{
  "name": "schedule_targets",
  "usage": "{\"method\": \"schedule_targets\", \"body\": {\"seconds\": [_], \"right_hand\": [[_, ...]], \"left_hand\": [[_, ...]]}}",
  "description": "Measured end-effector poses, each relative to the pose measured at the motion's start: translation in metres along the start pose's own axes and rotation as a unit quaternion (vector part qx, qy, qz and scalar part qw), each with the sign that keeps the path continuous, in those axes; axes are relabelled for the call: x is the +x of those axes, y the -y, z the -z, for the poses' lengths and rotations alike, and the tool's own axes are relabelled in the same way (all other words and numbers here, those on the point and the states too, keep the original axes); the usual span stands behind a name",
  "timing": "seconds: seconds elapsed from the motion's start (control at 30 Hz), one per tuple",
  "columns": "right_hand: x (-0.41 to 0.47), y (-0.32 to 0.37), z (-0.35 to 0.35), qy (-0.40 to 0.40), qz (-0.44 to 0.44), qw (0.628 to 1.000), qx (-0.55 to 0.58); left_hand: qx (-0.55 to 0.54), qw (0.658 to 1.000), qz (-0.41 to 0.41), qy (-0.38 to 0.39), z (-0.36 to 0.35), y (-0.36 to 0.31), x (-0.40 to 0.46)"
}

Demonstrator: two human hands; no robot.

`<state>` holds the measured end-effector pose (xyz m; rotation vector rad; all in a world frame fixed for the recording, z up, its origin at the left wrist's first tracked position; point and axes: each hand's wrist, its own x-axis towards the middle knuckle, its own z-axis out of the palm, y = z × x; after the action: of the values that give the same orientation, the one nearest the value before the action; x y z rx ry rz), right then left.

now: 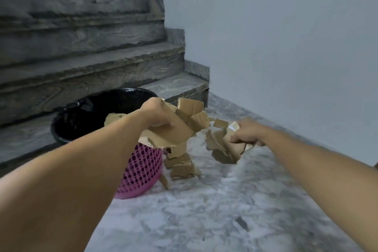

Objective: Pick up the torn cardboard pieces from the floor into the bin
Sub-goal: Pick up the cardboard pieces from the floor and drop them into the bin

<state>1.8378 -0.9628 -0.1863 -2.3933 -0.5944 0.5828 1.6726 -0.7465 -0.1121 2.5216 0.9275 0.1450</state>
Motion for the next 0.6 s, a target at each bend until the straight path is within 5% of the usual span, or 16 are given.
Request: {"method": "schedule_targets", "body": {"seconds": [0.33,0.5,0.6], "right_hand": [[-0.002,0.209,0.011,-0.069,0.092,0.982,0.152],[0.006,0.274,-0.046,-0.077,0.117,0.973,0.184],[0.011,0.285,-0.082,-0.033,0.110,0.979,0.170]], "left_hand": [[-0.007,0.992,0.087,-0.091,0.136,0.077,-0.013],[-0.017,0.983,0.136,-0.126,0.150,0.132,-0.003],[-0.094,0.980,0.154,-0.081,0.132,0.151,0.006]]}}
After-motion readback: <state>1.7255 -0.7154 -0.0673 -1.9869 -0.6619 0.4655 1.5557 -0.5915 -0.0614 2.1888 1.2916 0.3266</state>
